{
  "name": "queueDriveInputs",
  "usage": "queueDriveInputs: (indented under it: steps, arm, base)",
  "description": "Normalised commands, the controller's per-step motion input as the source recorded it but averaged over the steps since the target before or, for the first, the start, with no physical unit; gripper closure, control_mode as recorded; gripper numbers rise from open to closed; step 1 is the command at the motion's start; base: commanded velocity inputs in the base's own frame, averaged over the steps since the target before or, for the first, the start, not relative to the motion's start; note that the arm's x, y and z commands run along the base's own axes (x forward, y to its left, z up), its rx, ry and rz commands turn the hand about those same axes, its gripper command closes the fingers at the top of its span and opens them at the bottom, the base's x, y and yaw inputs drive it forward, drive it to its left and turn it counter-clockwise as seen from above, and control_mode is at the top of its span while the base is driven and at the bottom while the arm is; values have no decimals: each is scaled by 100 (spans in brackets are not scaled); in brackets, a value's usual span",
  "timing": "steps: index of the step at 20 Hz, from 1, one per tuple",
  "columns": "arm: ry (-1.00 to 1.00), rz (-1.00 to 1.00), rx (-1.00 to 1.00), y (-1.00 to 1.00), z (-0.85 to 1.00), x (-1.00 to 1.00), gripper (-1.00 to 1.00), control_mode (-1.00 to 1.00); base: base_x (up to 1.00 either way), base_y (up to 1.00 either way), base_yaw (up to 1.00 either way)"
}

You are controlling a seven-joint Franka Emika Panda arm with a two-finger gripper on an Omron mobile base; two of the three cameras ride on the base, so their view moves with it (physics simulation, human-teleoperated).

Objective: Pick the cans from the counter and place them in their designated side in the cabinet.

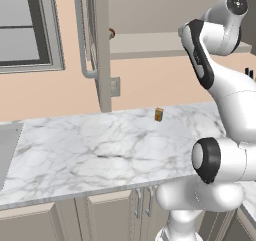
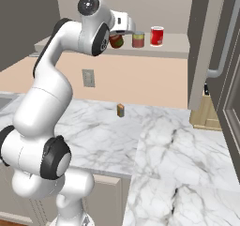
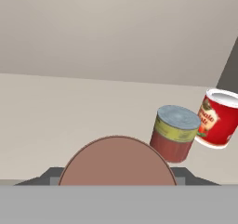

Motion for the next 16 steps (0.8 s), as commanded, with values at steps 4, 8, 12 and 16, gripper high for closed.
queueDriveInputs:
  steps: [4,8,12,16]
  arm:
    - [1,0,0,-3,0,10,100,-100]
    - [2,0,0,-1,0,12,100,-100]
    - [1,0,0,-5,0,4,100,-100]
    - [0,0,0,-8,-1,0,100,-100]
  base:
    - [0,0,0]
    - [0,0,0]
    - [0,0,0]
    - [0,0,0]
